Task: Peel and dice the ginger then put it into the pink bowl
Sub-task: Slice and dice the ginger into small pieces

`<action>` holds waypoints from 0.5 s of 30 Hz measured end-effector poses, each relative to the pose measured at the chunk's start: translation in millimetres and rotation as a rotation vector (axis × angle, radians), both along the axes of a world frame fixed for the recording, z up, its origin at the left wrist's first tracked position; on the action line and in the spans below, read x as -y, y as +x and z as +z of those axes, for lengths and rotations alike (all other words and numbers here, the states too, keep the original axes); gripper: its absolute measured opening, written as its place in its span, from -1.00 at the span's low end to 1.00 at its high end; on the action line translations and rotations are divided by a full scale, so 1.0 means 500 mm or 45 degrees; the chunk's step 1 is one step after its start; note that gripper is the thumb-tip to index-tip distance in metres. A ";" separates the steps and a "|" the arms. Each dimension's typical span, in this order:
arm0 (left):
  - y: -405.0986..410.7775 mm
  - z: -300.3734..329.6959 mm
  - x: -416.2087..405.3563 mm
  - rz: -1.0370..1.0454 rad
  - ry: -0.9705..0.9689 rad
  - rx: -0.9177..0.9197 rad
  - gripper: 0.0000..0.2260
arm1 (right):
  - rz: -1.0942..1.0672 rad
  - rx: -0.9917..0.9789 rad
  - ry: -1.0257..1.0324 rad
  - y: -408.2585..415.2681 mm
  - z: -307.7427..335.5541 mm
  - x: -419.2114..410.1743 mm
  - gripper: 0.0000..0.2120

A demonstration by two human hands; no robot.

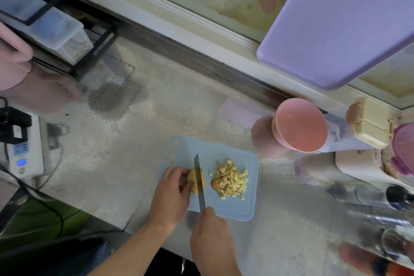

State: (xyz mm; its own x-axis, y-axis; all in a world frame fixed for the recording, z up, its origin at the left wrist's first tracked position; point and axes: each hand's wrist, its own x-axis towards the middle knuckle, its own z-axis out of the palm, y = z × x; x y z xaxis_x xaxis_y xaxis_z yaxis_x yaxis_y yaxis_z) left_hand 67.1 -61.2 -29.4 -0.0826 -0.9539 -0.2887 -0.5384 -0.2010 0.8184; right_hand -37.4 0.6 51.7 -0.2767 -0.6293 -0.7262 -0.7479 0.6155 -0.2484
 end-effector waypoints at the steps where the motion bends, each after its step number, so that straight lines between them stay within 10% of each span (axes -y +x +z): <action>1: -0.001 0.001 0.000 0.005 0.001 -0.002 -0.77 | 0.005 -0.008 0.015 0.002 -0.001 -0.003 -0.90; 15: 0.004 -0.015 0.001 0.012 -0.008 0.001 -0.83 | 0.006 -0.010 -0.076 0.020 -0.031 0.043 -0.90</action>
